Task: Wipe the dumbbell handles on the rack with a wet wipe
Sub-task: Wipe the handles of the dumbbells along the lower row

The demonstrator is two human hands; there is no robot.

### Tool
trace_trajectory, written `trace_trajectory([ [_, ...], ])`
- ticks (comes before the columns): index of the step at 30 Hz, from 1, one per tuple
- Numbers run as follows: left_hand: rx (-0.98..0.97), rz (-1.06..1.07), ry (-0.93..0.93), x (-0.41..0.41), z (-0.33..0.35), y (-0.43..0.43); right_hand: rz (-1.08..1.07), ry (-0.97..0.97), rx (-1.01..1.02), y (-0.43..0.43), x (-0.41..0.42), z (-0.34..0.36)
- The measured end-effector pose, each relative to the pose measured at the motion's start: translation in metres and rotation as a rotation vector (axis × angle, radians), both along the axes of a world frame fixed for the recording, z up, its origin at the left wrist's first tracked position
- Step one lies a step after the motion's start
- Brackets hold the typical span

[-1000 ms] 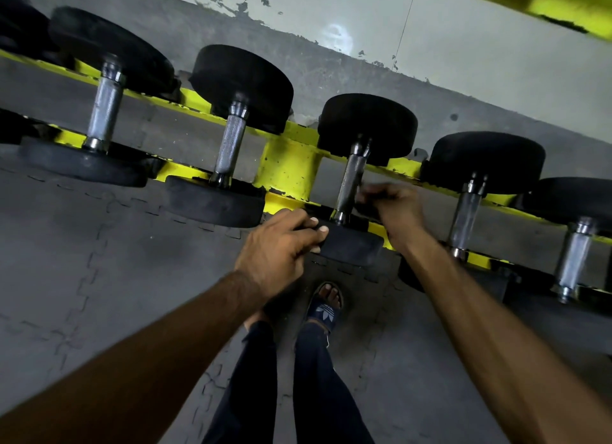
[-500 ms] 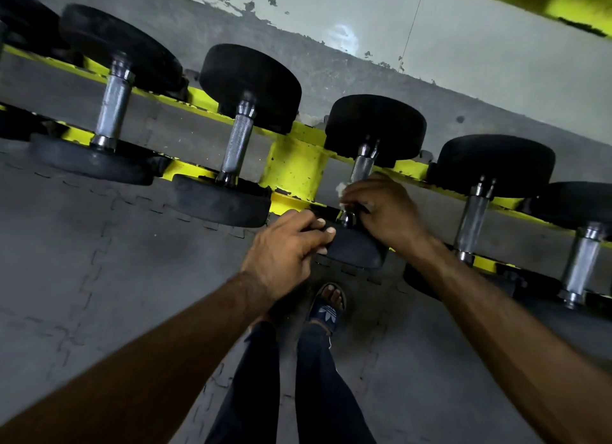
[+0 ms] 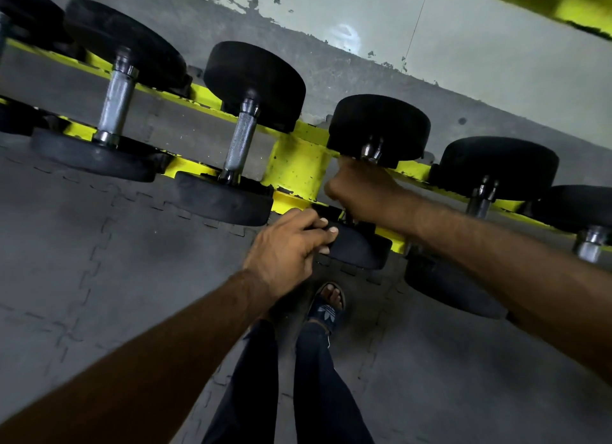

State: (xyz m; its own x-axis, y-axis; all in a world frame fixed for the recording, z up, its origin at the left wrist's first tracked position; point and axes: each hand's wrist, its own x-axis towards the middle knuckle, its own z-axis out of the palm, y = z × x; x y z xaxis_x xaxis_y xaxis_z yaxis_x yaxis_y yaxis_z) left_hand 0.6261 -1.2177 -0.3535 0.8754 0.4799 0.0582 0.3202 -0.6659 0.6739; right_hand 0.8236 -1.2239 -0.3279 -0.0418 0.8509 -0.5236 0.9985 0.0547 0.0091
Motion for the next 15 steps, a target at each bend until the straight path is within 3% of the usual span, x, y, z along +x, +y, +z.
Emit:
trace_trajectory([
  [6,0.001,-0.008,-0.006,0.0,0.0,0.0,0.061,-0.039,0.011,0.009,0.013,-0.009],
  [11,0.0,-0.014,0.004,0.0,-0.001,0.001,0.163,0.14,-0.096,0.011,0.006,-0.009],
  [15,-0.005,-0.013,0.015,0.0,-0.001,0.001,0.125,-0.006,-0.017,0.022,0.016,-0.008],
])
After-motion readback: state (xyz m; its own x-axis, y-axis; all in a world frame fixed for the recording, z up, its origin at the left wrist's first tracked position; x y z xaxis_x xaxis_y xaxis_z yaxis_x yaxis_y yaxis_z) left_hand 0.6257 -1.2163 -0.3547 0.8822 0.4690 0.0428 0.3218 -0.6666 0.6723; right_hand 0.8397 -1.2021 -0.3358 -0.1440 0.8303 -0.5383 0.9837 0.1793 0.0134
